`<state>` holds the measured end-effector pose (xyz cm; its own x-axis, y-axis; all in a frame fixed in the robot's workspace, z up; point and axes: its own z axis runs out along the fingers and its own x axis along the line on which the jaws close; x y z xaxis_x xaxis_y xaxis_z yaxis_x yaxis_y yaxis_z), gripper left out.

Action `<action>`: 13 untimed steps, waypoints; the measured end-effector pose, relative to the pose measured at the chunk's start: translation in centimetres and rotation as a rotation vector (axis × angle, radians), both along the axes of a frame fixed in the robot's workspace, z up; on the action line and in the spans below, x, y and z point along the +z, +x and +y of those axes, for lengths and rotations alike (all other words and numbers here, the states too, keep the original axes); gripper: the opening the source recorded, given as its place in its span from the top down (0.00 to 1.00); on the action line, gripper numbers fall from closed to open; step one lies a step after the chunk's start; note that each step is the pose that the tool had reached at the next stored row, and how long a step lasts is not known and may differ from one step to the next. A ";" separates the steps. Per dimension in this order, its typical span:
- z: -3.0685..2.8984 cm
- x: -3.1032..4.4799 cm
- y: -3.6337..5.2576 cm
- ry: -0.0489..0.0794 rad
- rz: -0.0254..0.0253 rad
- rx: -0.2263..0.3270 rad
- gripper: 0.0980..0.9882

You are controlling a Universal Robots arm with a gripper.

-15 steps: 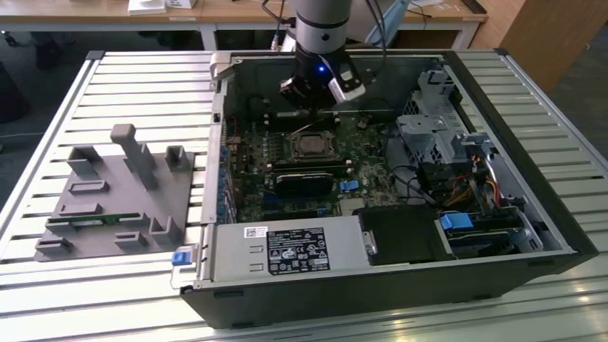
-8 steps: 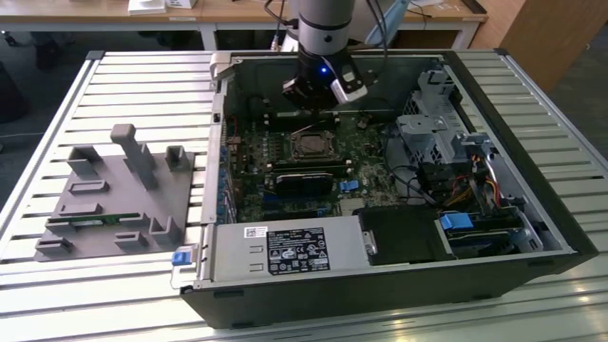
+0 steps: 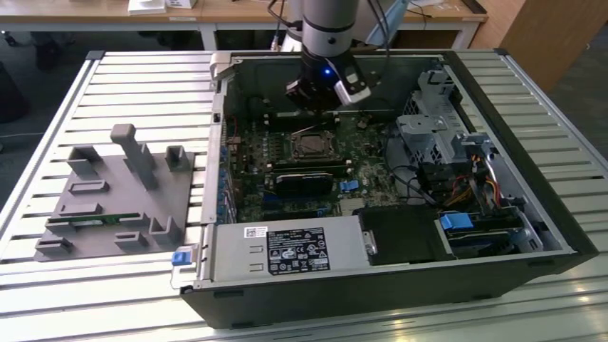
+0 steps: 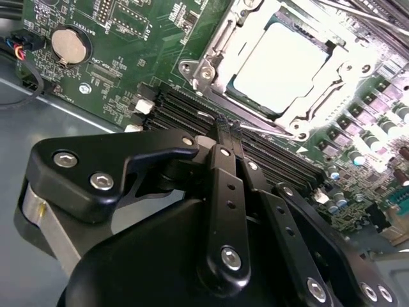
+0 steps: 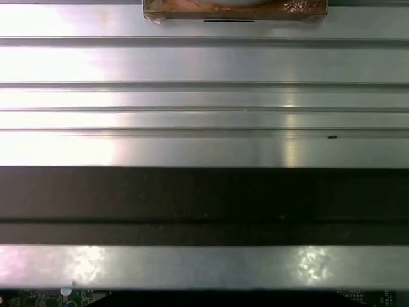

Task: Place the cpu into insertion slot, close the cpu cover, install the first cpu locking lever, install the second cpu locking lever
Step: 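Install the first cpu locking lever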

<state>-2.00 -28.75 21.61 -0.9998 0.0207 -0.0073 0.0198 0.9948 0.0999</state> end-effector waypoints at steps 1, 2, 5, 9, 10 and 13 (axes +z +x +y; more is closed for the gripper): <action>0.00 -0.05 0.07 0.000 0.0002 0.000 0.99; 0.00 -0.13 0.13 0.000 0.0003 0.000 0.99; 0.00 -0.39 0.25 0.000 0.0009 0.000 0.99; 0.00 -0.74 0.31 0.000 0.0018 0.000 0.99; 0.00 -0.83 0.31 0.000 0.0020 0.000 0.99; 0.00 -1.12 0.34 -0.001 0.0027 0.000 0.99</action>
